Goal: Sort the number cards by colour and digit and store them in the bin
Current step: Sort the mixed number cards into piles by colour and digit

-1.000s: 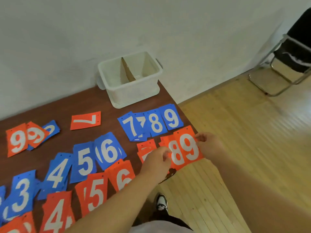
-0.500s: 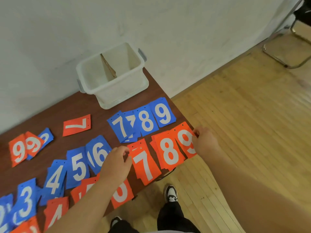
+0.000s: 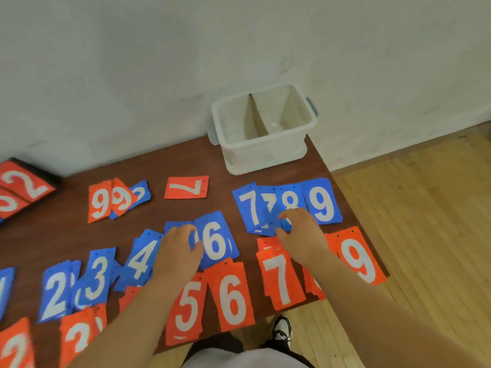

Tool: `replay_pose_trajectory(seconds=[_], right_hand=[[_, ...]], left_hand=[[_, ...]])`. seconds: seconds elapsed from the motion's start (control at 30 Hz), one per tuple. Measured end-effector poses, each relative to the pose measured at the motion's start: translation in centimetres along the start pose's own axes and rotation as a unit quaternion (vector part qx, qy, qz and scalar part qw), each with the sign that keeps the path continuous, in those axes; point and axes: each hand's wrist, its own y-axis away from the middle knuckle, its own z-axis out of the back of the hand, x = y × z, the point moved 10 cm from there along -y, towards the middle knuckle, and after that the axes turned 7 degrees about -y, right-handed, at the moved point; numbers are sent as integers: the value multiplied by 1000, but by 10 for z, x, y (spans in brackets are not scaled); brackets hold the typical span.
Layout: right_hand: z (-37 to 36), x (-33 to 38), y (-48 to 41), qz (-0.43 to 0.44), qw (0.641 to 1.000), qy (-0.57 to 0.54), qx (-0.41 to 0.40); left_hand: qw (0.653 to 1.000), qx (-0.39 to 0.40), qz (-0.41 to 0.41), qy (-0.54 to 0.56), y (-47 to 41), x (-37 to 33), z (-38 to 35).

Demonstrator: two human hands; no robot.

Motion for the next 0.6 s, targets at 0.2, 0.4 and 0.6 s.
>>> replay_pose_trajectory(seconds=[0.2, 0.4, 0.6], right_hand=[[-96, 105, -64, 76, 991, 56, 93], [-179, 159, -148, 57, 978, 154, 128], [-210, 155, -197, -1, 961, 253, 110]], left_hand=[[989, -38, 142, 22, -30, 137, 50], [973, -17, 224, 48, -86, 237, 67], [962, -11, 270, 21, -174, 290, 73]])
